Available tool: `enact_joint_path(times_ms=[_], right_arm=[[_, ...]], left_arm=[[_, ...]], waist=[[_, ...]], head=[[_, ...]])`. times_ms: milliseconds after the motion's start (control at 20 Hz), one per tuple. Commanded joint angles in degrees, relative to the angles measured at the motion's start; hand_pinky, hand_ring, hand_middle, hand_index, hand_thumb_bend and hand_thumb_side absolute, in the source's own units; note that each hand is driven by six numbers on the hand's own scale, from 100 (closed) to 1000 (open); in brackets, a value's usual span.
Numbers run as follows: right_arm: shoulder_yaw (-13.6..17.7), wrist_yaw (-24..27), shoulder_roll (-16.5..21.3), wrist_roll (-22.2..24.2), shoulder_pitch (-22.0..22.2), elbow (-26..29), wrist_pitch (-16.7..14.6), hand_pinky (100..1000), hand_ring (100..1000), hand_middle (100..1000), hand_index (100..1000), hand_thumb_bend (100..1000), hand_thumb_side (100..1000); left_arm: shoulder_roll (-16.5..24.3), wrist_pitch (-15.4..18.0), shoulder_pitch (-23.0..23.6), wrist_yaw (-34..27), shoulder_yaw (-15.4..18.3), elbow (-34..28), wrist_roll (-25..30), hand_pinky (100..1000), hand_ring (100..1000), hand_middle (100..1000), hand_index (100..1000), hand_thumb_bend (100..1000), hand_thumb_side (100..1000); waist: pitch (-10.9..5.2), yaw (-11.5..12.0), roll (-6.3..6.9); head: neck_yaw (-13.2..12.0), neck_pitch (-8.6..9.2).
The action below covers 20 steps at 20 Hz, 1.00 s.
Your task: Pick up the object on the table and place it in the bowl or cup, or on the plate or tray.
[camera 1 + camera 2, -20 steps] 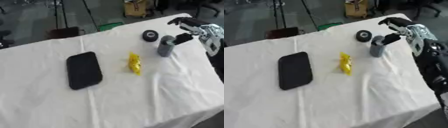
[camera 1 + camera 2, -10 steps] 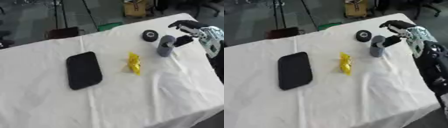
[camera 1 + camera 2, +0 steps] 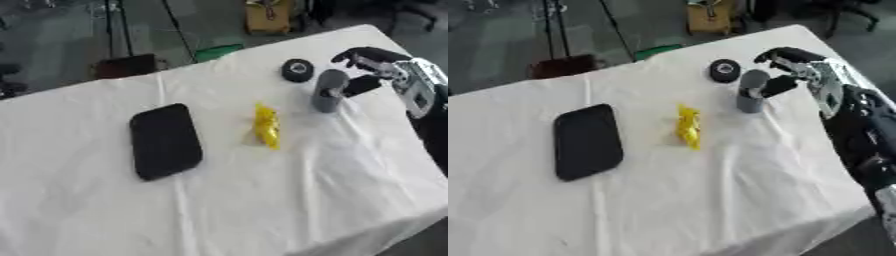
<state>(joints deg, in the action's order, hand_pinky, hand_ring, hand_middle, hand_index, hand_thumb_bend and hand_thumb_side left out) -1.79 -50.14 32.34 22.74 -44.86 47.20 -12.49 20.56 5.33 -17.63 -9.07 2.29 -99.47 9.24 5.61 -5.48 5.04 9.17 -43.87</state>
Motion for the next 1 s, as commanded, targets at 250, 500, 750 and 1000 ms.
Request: enact_joint_path(times_ms=[250,500,750,1000], right_arm=[[0.5,3.2,0.4,0.8,-1.1,-0.3,-0.1,804,849,890,923,565,591],[0.4,4.0,-0.1,0.6,-1.6,-0.7,0.0,801,851,890,923,559,590],[0.2,3.7,-0.3,0.4,-1.9,-0.8,0.1,798,851,890,924,558,591],[0.2,3.2,-0.5,0.4,-2.1,-1.5,0.3,782,848,890,924,553,587]], left_arm=[[0.6,0.0,-0.9,-0.3,0.0,-0.4,0.4,718,796,873,909,556,1000],[0.4,0.0,-1.0,-0.6,-0.2,-0.4,0.7,717,795,872,910,554,1000],[0.3,0.0,-1.1,-0.6,-0.3,-0.4,0.9,717,821,872,910,549,1000],[0.2,-0.1,-1.2,-0.6,-0.4,-0.5,1.0,716,822,873,910,549,1000]], waist=[[-0.81,0.3,0.01],[-0.85,0.5,0.32],[-0.76,0.6,0.52],[-0.68,0.8,0.57]], head=[[0.5,-0.25],[0.8,-0.25],[1.0,-0.25],[1.1,-0.25]])
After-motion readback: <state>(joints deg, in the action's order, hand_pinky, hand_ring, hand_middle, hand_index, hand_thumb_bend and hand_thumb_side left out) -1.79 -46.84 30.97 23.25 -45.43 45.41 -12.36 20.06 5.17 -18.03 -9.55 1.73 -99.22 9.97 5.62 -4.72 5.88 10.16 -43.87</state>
